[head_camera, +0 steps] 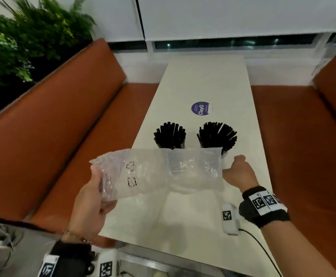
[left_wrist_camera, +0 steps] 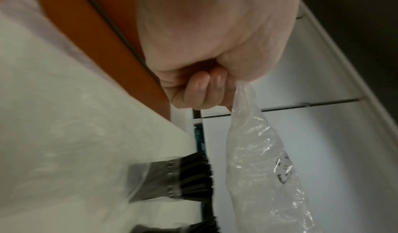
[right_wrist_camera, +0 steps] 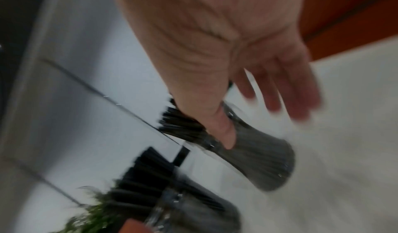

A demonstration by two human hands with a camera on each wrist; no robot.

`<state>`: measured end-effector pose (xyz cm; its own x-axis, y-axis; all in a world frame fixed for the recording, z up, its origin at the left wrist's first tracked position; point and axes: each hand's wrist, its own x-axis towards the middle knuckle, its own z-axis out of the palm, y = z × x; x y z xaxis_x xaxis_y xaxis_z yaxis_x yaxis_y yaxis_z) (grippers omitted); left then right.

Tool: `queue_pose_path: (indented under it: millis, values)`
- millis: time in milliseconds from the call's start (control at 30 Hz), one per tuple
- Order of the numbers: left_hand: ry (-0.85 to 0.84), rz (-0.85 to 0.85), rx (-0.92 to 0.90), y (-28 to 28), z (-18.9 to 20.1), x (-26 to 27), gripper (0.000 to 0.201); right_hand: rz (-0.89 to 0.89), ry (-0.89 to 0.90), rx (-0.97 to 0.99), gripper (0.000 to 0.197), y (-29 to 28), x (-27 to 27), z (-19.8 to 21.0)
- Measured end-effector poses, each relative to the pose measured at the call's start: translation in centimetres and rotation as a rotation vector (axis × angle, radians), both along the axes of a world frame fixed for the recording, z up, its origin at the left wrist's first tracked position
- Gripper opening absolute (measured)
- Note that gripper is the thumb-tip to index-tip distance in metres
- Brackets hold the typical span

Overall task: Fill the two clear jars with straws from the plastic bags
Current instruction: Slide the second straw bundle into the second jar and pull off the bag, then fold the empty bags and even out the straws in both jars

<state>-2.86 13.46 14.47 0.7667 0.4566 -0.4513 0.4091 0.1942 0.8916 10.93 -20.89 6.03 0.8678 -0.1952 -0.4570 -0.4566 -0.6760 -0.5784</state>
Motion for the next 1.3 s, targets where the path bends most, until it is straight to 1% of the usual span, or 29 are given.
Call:
queue_pose_path:
  millis: [33,67,100,167,200,233,267,333,367,400,433,500,567,633,700,733,767,867,933,967,1000,1033,1067,1100,1133,1167,1200,1267,1300]
  values:
    - [0.024,-0.007,-0.007,0.2,-1.3,-0.3,0.065,0.061,0.04,0.001,0.072,0.0,-1.2,0.4]
    - [0.039,-0.023,-0.013,0.3,-2.5,-0.6,0.069,0.097,0.068,0.096,0.055,0.1,-2.4,0.4]
    - [0.046,-0.041,-0.023,0.5,-3.7,-0.8,0.071,0.119,0.095,0.25,0.052,0.3,-4.0,0.8]
    - [0.066,-0.074,-0.029,0.7,-5.8,-0.9,0.075,0.068,0.189,0.619,0.067,1.3,-6.8,1.6]
    - [0.071,-0.101,-0.018,0.7,-6.8,-0.9,0.08,0.028,0.215,0.757,0.075,1.9,-7.7,1.8]
    - [0.072,-0.133,0.004,0.8,-7.8,-1.0,0.083,-0.008,0.219,0.84,0.081,2.3,-8.4,1.8]
    - [0.068,-0.168,0.039,0.7,-8.5,-1.1,0.081,-0.037,0.197,0.861,0.086,2.8,-8.9,1.6]
    - [0.03,-0.244,0.131,0.6,-9.6,-1.7,0.081,-0.107,0.076,0.772,0.088,3.7,-9.5,0.9]
    - [-0.001,-0.284,0.191,0.5,-9.7,-1.9,0.078,-0.14,-0.001,0.724,0.084,4.1,-9.7,0.6]
    - [-0.028,-0.302,0.246,0.5,-9.9,-2.1,0.074,-0.173,-0.065,0.7,0.077,4.4,-9.9,0.2]
    - [-0.055,-0.299,0.278,0.4,-9.9,-2.3,0.069,-0.197,-0.119,0.684,0.066,4.8,-10.1,-0.2]
    - [-0.089,-0.264,0.322,0.9,-10.7,-2.0,0.061,-0.19,-0.218,0.617,0.047,5.5,-10.5,-0.5]
    - [-0.066,-0.212,0.329,1.5,-11.0,-1.3,0.06,-0.157,-0.279,0.531,0.042,6.1,-10.6,-0.5]
    - [-0.048,-0.159,0.307,2.0,-10.9,-0.5,0.067,-0.13,-0.325,0.457,0.043,6.8,-10.8,-0.4]
    - [-0.06,-0.094,0.266,2.0,-10.7,0.5,0.051,-0.12,-0.368,0.396,0.044,7.5,-10.9,-0.4]
    - [-0.073,-0.078,0.277,1.9,-10.5,0.9,0.043,-0.122,-0.389,0.362,0.043,7.8,-10.9,-0.4]
    - [-0.101,-0.068,0.32,1.8,-10.1,1.3,0.041,-0.128,-0.415,0.319,0.042,7.8,-11.0,-0.5]
    - [-0.149,-0.052,0.613,2.3,-9.4,2.4,0.042,-0.17,-0.438,0.235,0.037,6.8,-10.8,-0.2]
    - [-0.181,-0.029,0.696,2.6,-8.9,2.9,0.048,-0.196,-0.374,0.25,0.037,5.9,-10.8,0.3]
    - [-0.17,-0.044,0.715,2.5,-8.8,3.1,0.055,-0.203,-0.324,0.258,0.039,5.5,-11.1,0.3]
    - [-0.157,-0.053,0.69,2.4,-8.8,3.2,0.063,-0.199,-0.272,0.269,0.042,5.2,-11.4,0.4]
    - [-0.138,-0.053,0.622,2.0,-8.8,3.4,0.068,-0.194,-0.227,0.289,0.045,4.8,-11.7,0.4]
    - [-0.104,-0.052,0.558,1.8,-9.3,3.7,0.066,-0.198,-0.187,0.331,0.048,4.4,-12.0,0.5]
    - [-0.062,-0.053,0.494,1.6,-9.7,3.8,0.054,-0.217,-0.151,0.393,0.05,3.9,-12.4,0.5]
    - [-0.044,-0.045,0.415,1.7,-10.4,4.0,0.037,-0.243,-0.121,0.457,0.051,3.3,-12.8,0.3]
    - [-0.061,-0.042,0.32,1.8,-11.0,4.1,0.026,-0.276,-0.103,0.515,0.051,2.9,-13.3,0.2]
    - [-0.085,-0.044,0.234,1.6,-11.8,4.2,0.027,-0.31,-0.104,0.555,0.053,2.5,-13.7,0.0]
    - [-0.08,-0.042,0.069,0.6,-12.2,3.8,0.03,-0.378,-0.157,0.572,0.059,2.2,-14.5,-0.6]
    - [-0.073,-0.041,0.072,-0.3,-12.1,3.7,0.032,-0.409,-0.188,0.573,0.06,2.0,-14.9,-1.0]
